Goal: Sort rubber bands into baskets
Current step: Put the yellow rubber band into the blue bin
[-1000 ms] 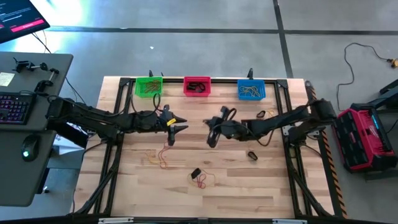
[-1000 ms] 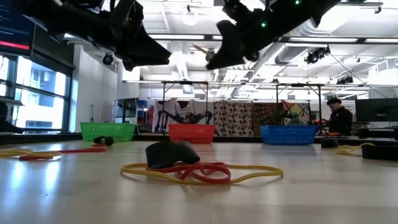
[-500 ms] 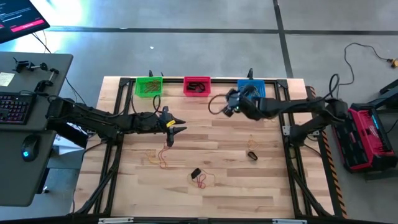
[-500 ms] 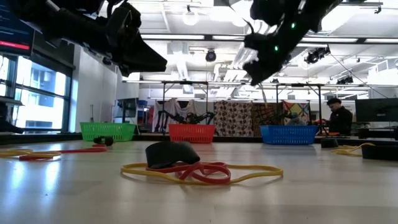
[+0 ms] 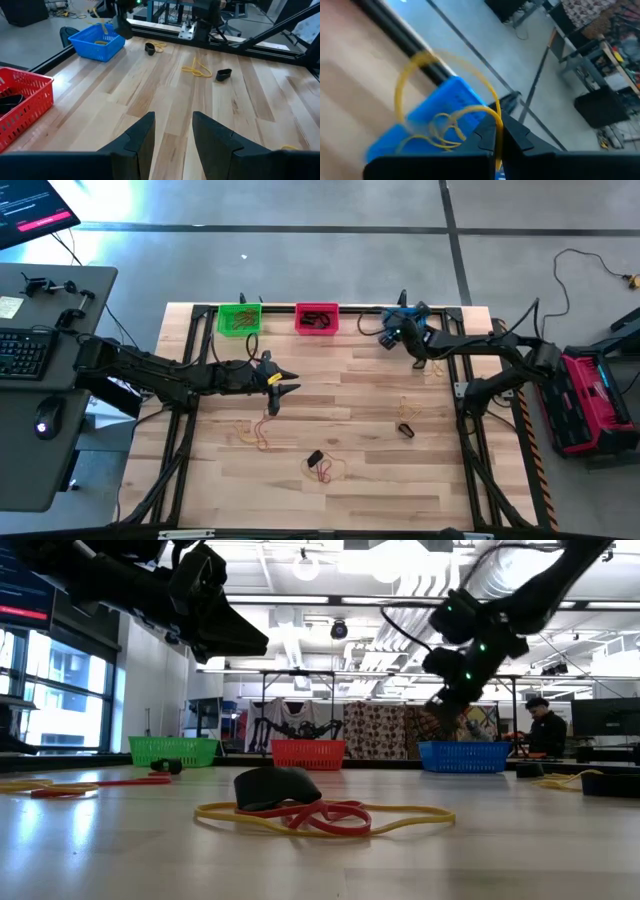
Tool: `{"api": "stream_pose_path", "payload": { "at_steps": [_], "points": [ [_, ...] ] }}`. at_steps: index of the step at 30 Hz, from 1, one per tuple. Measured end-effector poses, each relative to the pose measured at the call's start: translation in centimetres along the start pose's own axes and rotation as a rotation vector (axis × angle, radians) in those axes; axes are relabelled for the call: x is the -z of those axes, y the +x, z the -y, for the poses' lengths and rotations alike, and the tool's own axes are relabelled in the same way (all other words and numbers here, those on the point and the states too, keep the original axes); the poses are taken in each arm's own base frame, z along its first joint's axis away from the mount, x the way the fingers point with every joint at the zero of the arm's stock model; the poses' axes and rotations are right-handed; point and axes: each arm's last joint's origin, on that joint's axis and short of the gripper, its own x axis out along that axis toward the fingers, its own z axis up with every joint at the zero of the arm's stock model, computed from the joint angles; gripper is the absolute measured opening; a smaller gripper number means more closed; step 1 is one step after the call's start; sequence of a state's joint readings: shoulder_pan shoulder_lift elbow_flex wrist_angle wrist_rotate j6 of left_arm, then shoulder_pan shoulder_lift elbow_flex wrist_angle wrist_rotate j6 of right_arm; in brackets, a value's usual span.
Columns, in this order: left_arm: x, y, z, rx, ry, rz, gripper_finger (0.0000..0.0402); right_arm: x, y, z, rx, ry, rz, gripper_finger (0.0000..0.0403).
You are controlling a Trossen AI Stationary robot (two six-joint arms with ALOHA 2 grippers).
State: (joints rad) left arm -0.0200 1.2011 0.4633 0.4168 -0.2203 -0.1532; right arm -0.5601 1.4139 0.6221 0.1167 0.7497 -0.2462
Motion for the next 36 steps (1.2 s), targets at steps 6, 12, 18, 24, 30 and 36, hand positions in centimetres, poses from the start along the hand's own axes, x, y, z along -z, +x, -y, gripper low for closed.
{"api": "stream_pose_path", "payload": {
  "at_steps": [6,12,18,24,30,36],
  "points": [
    [0.0,0.0,0.0,0.000,0.000,0.000,0.0125,1.5,1.8,1.5,-0.045,0.036,-0.030,0.0000],
    [0.0,0.0,0.0,0.000,0.001,0.000,0.0125,1.7,2.8,3.4,-0.161,0.181,-0.186,0.0000],
    [0.0,0.0,0.0,-0.001,0.007,0.001,0.0125,1.0,3.2,5.1,-0.209,0.266,-0.257,0.0000],
    [0.0,0.0,0.0,-0.002,0.008,0.001,0.0125,0.4,3.7,6.4,-0.217,0.297,-0.256,0.0000],
    [0.0,0.0,0.0,-0.003,0.008,0.001,0.0125,1.0,4.4,6.1,-0.232,0.310,-0.300,0.0000],
    [0.0,0.0,0.0,-0.003,0.018,0.001,0.0125,1.9,5.2,5.2,-0.255,0.260,-0.372,0.0000]
  ]
}}
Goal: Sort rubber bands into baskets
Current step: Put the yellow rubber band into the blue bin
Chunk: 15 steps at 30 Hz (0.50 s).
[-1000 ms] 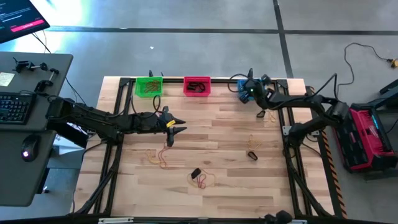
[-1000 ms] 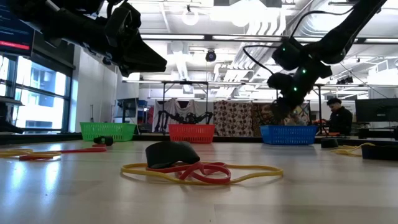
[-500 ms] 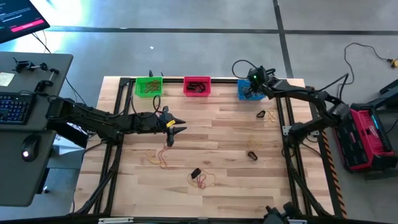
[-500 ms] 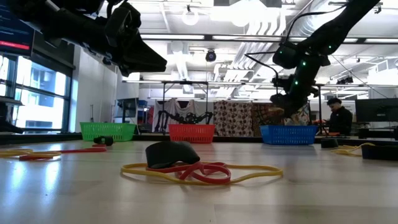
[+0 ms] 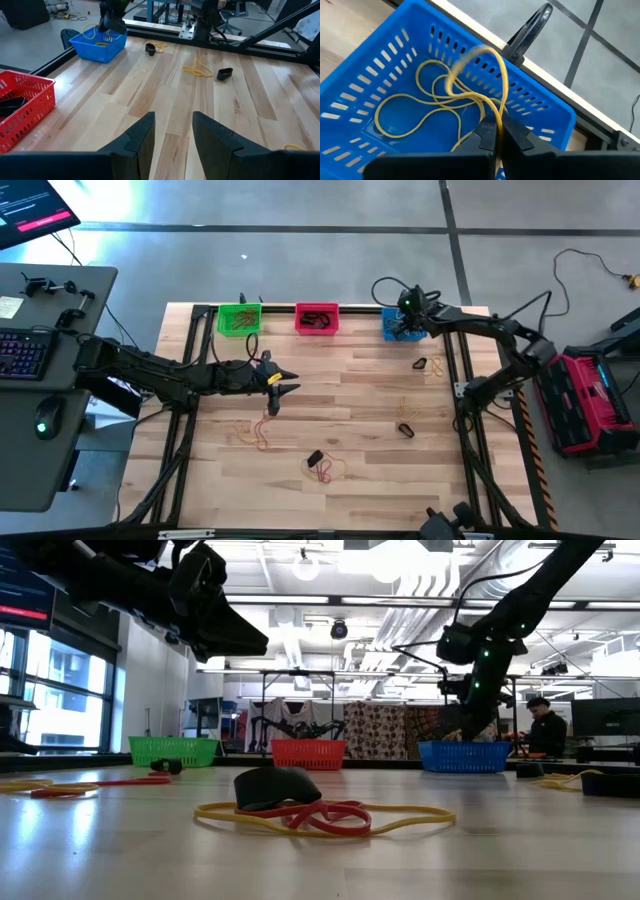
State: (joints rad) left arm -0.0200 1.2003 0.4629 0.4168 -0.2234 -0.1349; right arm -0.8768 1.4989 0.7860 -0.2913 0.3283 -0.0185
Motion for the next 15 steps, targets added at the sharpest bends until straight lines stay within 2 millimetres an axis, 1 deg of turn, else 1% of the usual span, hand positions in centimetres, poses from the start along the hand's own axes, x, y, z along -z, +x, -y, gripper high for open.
{"api": "stream_pose_path", "payload": {
  "at_steps": [10,15],
  "points": [
    [0.0,0.0,0.0,0.000,0.006,0.002,0.0125,0.0,0.4,0.9,-0.067,0.029,-0.007,0.0000],
    [-0.1,0.0,0.0,0.001,0.006,0.006,0.0125,0.2,1.1,0.6,-0.099,0.029,-0.026,0.0001]
  ]
}}
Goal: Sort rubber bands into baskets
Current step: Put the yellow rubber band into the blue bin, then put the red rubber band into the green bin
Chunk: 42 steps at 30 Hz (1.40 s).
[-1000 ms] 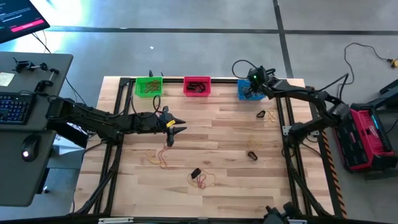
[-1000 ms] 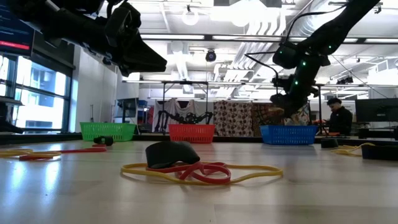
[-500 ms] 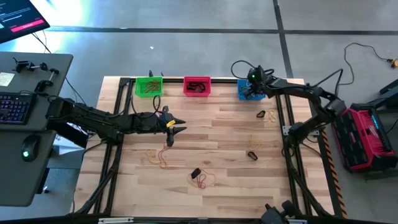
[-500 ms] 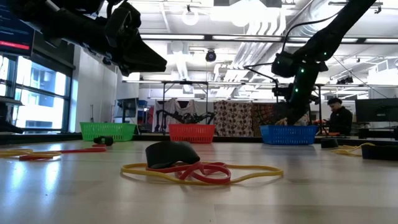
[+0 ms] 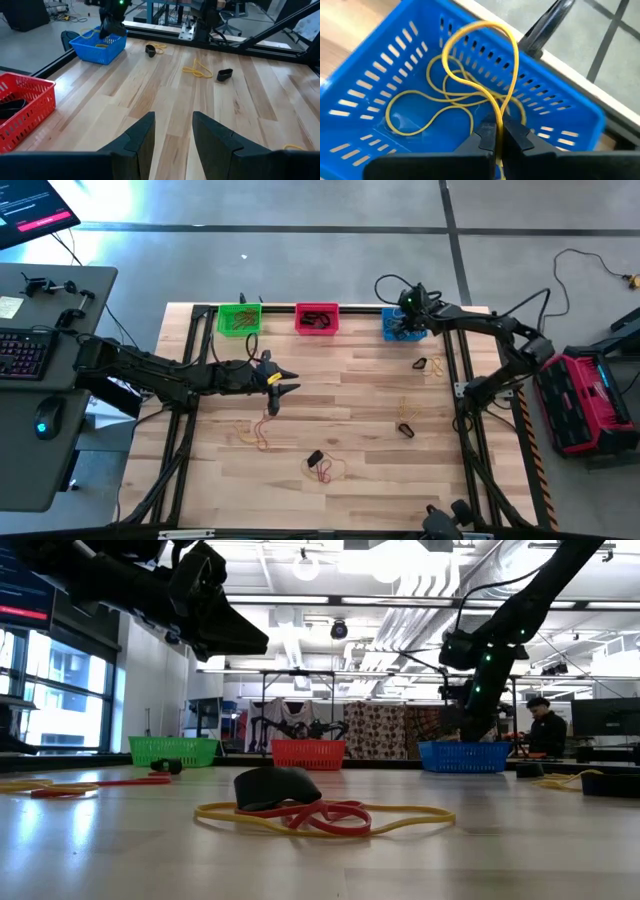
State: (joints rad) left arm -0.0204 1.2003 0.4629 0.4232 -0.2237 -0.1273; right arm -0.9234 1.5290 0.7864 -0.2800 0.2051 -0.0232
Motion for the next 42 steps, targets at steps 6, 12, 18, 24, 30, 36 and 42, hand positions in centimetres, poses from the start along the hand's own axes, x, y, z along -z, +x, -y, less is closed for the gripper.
{"api": "stream_pose_path", "payload": {
  "at_steps": [6,12,18,24,30,36,42],
  "points": [
    [0.2,0.0,0.0,-0.001,-0.024,-0.016,0.0125,0.3,0.9,-0.2,-0.008,-0.008,-0.037,0.0041],
    [0.2,0.1,0.0,0.005,-0.021,-0.019,0.0125,0.2,0.6,-0.2,-0.008,-0.010,-0.024,0.0123],
    [-0.3,0.1,0.1,0.031,0.047,0.033,0.0125,-0.2,-1.1,-0.4,-0.038,0.010,0.026,0.0171],
    [-0.4,0.1,0.2,0.037,0.051,0.040,0.0125,-0.3,-2.2,-0.6,-0.059,0.006,0.051,0.0159],
    [-0.3,0.1,0.2,0.039,0.055,0.035,0.0125,-0.2,-2.2,-0.8,-0.116,0.000,0.047,0.0085],
    [-0.6,-0.4,0.5,0.183,0.099,0.004,0.0109,-0.8,-5.1,-2.4,-0.170,-0.047,0.162,0.0008],
    [-1.8,-1.7,0.5,0.175,0.173,-0.159,0.0057,-0.5,-8.8,-5.3,-0.276,-0.109,0.343,0.0002]
  ]
}}
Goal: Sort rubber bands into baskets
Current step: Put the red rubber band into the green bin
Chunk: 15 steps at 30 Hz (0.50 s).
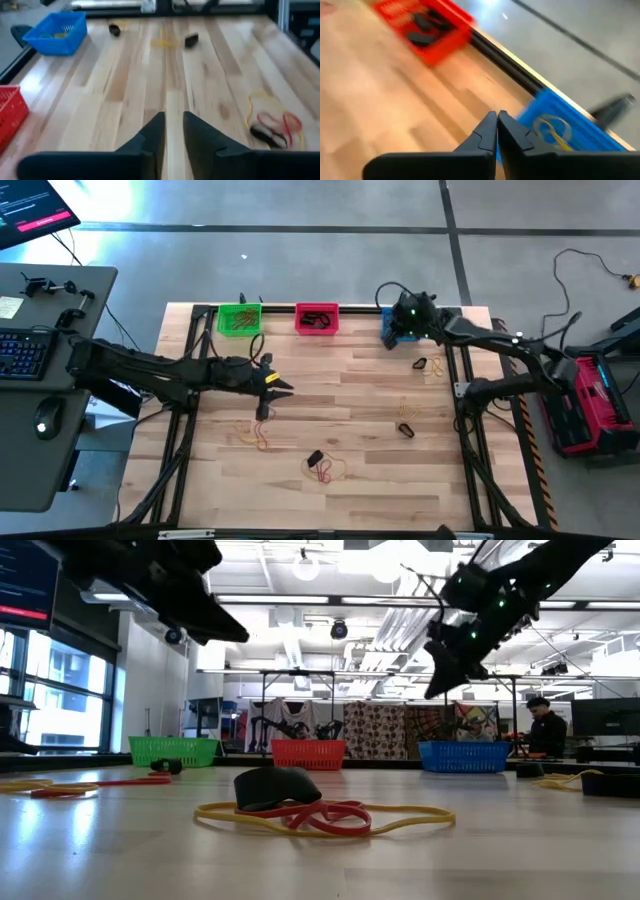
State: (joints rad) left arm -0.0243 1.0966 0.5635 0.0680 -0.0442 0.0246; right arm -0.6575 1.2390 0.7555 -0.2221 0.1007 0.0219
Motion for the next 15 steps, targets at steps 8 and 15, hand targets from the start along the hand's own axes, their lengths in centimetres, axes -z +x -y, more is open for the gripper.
{"api": "stream_pose_path", "payload": {
  "at_steps": [8,15],
  "points": [
    [-0.4,-1.2,1.6,0.078,0.057,-0.162,0.0004,2.0,-0.4,-4.7,-0.120,-0.061,0.094,0.0001],
    [0.9,-1.9,4.2,0.159,0.088,-0.294,0.0001,3.6,-1.6,-9.2,-0.192,-0.114,0.144,0.0000]
  ]
}}
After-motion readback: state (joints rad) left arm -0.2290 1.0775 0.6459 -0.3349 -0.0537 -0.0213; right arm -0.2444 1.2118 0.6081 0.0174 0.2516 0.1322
